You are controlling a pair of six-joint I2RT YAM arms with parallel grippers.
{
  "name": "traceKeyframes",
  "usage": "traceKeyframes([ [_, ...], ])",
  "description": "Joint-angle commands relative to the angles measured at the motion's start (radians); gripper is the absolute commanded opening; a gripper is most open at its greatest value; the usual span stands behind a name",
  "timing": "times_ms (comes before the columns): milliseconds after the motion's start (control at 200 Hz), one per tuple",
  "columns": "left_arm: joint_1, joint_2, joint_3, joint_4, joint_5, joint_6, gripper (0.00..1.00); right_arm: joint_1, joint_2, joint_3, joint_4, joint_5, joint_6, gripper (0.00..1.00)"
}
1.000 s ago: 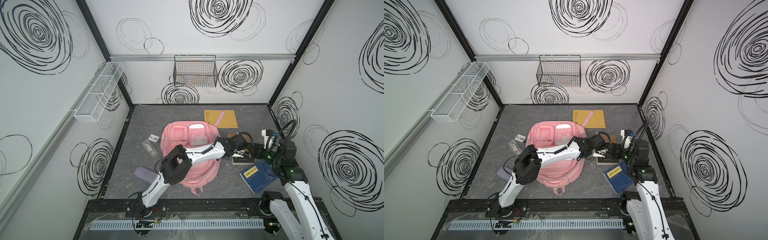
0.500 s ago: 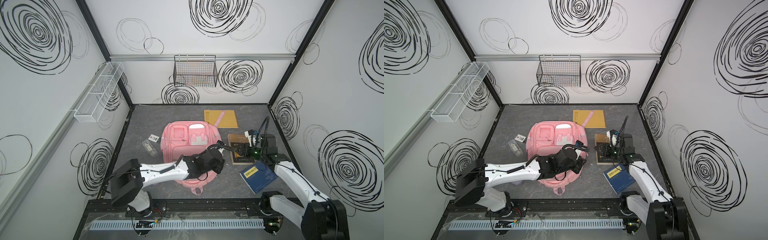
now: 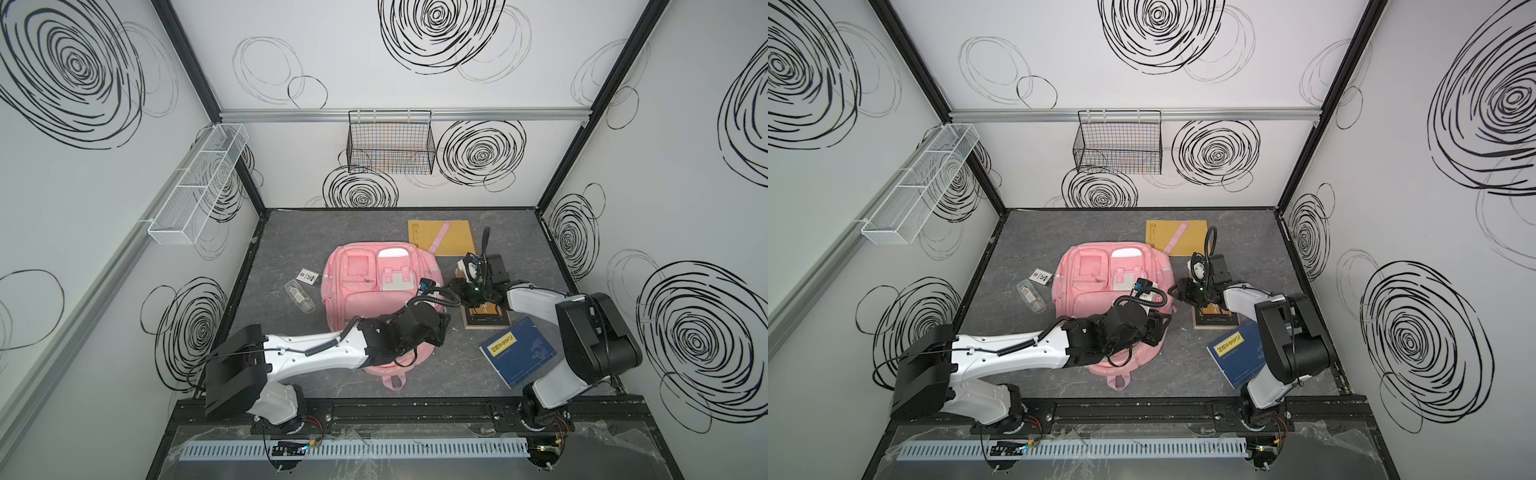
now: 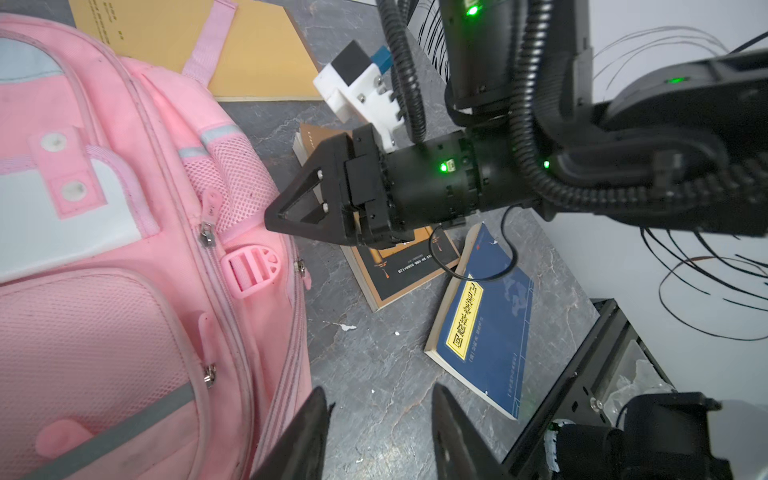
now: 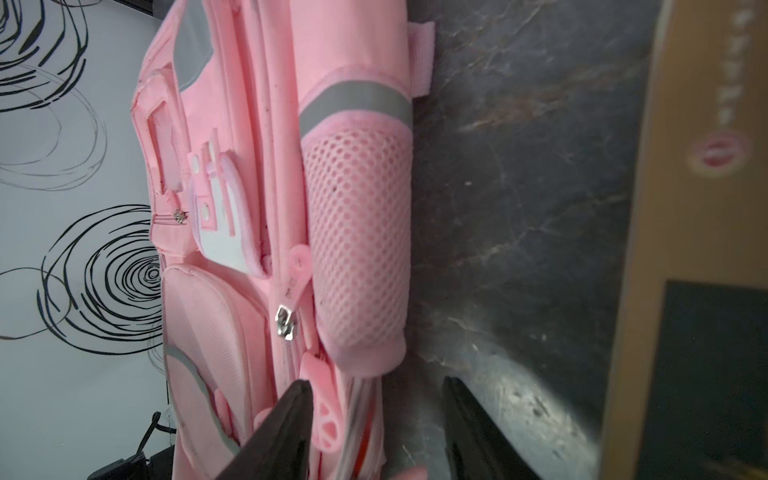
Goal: Pack the student bag
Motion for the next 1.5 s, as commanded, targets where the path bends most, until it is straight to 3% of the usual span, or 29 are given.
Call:
traceKeyframes([
  [0, 0.007, -0.023, 0.048, -0.067, -0.054, 0.071, 0.45, 0.004, 0.047, 0.047, 0.048, -0.043, 0.022, 0.54],
  [125, 0.005, -0.020, 0.075, -0.132, -0.097, 0.170, 0.45, 0.003, 0.116, 0.082, 0.074, -0.094, 0.032, 0.44],
  [255, 0.003, -0.001, 0.134, -0.230, -0.162, 0.342, 0.45, 0.003, 0.125, 0.074, 0.131, -0.184, 0.076, 0.12],
  [365, 0.003, 0.015, 0.209, -0.362, -0.269, 0.411, 0.44, 0.003, 0.048, 0.036, 0.197, -0.233, 0.169, 0.00],
  [455, 0.003, -0.001, 0.247, -0.439, -0.278, 0.375, 0.44, 0.009, -0.057, -0.027, 0.321, -0.242, 0.312, 0.00],
  [555, -0.011, -0.051, 0.218, -0.446, -0.190, 0.289, 0.44, 0.016, -0.171, -0.060, 0.383, -0.213, 0.434, 0.00],
  [630, -0.023, -0.092, 0.172, -0.433, -0.142, 0.144, 0.44, 0.026, -0.253, -0.067, 0.384, -0.164, 0.495, 0.00],
  [710, -0.031, -0.131, 0.111, -0.341, -0.039, 0.031, 0.46, 0.052, -0.319, -0.058, 0.346, -0.102, 0.523, 0.00],
  [825, -0.032, -0.158, 0.064, -0.214, 0.012, -0.124, 0.49, 0.096, -0.373, -0.070, 0.331, -0.033, 0.585, 0.00],
  [971, -0.037, -0.129, 0.125, -0.262, -0.058, -0.298, 0.49, 0.166, -0.425, -0.093, 0.327, 0.065, 0.682, 0.00],
  [1171, -0.045, -0.117, 0.148, -0.286, -0.077, -0.319, 0.52, 0.271, -0.475, -0.069, 0.328, 0.169, 0.719, 0.00],
  [1236, -0.038, -0.130, 0.125, -0.241, -0.063, -0.340, 0.59, 0.280, -0.482, -0.074, 0.334, 0.178, 0.734, 0.00],
  [1496, -0.028, -0.121, 0.081, -0.251, -0.121, -0.447, 0.60, 0.292, -0.524, -0.087, 0.347, 0.205, 0.769, 0.00],
])
